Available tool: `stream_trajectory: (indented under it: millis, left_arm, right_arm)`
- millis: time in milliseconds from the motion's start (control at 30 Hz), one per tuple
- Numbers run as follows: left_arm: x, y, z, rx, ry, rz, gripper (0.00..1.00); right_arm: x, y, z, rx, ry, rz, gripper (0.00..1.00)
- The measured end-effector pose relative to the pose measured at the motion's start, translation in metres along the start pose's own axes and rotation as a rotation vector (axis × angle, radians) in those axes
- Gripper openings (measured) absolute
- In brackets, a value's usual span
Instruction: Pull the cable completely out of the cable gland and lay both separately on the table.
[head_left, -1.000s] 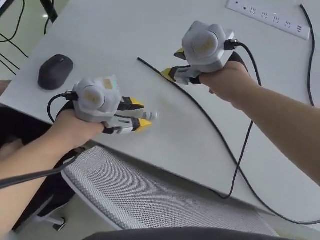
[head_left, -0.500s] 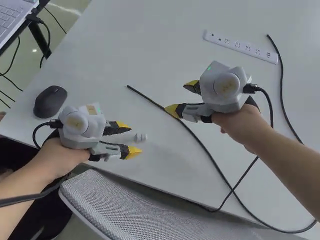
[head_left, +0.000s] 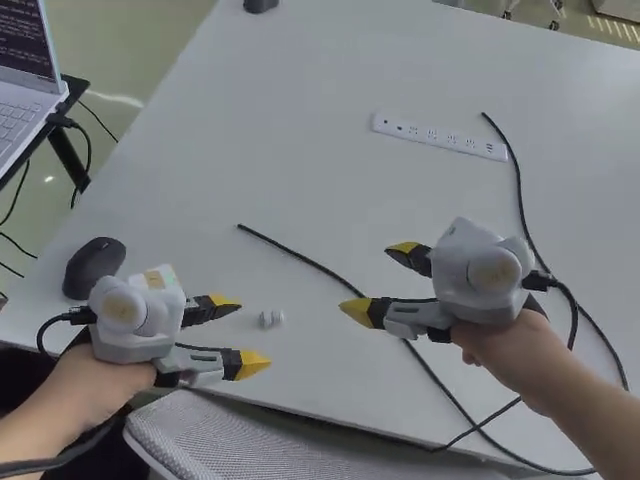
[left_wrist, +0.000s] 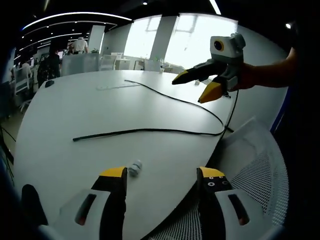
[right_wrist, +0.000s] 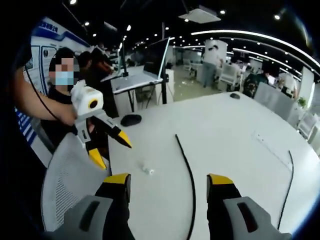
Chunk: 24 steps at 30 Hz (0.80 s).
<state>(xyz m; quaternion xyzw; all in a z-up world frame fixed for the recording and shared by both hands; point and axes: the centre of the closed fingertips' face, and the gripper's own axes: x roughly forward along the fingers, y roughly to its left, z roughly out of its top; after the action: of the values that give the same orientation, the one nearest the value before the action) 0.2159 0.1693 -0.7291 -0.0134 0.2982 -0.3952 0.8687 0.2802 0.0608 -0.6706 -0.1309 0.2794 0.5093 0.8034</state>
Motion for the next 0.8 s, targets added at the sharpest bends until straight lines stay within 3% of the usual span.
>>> stream_trajectory:
  millis: [67, 267, 400, 600, 800]
  left_arm:
    - [-0.001, -0.003, 0.005, -0.024, -0.02, -0.012, 0.6]
    - [-0.003, -0.011, 0.007, -0.013, 0.003, -0.021, 0.66]
    - [-0.008, -0.01, 0.01, -0.032, -0.01, -0.027, 0.7]
    - [-0.017, -0.007, 0.013, -0.043, -0.007, -0.018, 0.8]
    - [-0.019, -0.007, 0.004, -0.052, 0.028, -0.027, 0.9]
  right_arm:
    - [-0.011, 0.0, -0.005, 0.031, -0.024, -0.004, 0.64]
    - [-0.041, -0.002, -0.032, 0.106, -0.041, -0.034, 0.68]
    - [-0.057, 0.0, -0.051, 0.177, -0.053, -0.039, 0.7]
    - [-0.072, 0.011, -0.081, 0.182, -0.028, -0.012, 0.78]
    - [-0.072, 0.02, -0.098, 0.154, -0.022, 0.032, 0.93]
